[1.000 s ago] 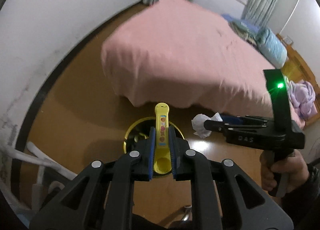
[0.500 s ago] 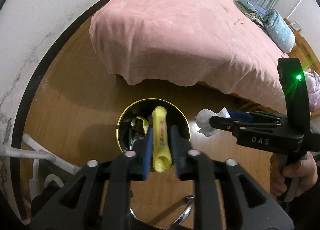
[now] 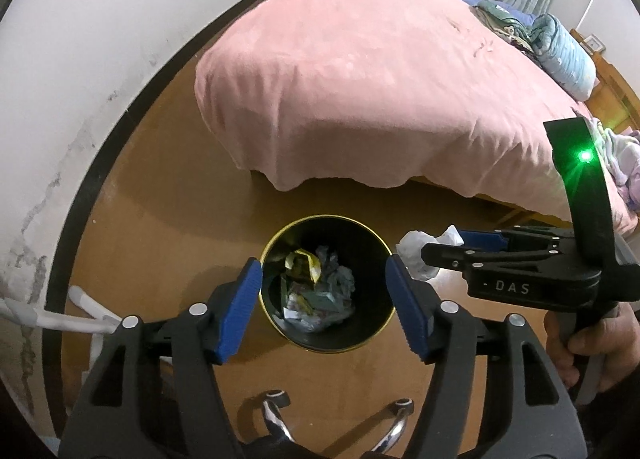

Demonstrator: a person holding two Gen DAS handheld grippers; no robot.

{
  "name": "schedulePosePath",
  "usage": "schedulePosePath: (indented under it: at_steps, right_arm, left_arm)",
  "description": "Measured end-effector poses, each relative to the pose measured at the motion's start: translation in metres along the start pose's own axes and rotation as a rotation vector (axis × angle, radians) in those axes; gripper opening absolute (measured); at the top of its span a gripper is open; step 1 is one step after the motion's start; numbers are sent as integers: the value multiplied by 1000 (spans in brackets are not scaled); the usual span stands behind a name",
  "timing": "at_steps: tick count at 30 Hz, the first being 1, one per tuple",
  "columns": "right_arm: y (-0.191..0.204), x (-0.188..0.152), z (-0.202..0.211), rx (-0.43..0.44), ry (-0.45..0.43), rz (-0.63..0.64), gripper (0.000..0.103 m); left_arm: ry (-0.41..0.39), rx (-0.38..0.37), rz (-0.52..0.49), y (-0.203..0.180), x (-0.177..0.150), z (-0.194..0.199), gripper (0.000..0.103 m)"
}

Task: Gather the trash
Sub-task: 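Carry the yellow tube and tissue over the bin and open both grippers, then grasp the grey sock with the left gripper while the right grasps the red lid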

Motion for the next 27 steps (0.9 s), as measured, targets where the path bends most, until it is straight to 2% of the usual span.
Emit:
schedulePosePath:
  at_steps: [2,3,4,9,14,17,21,24,27]
  right_arm:
    - [3,2,2,8,-4,0,58]
    - [4,3,4,8,-10,-1,71]
    - [6,3,8,5,-26,-1,79]
    - [22,5,22,6,-51,17,79]
    - [54,5,51,26,-93,76,80]
    - [92,5,77,47,-141,148,82]
    - [173,2,114,115,-224,304,87]
    - [236,-8,126,175,-244,419,88]
    - [309,-26,124,243,-227,549,90]
  left_arm:
    - [-16,28,-10,0,2,11,72]
    - [-25,48,-15,-1,3,16,76]
    - [-40,76,-23,-1,4,25,81]
    - [-99,139,-29,3,7,73,91]
    - [-188,201,-3,17,4,139,93]
    - [-254,261,28,33,-6,187,94]
    - [-313,366,127,82,-39,253,96]
    - [-311,509,275,148,-85,304,96]
    - [-277,640,413,206,-136,339,96]
Point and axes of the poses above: each gripper's, at about its wrist camera, not at the fingertips, and z roughly against the way its jaws point, y to its left, x to its top, the point moved 2 cm from there along -z, roughly the way its jaws point, and after that the axes turned 6 degrees about -z, right-handed, at the moved point
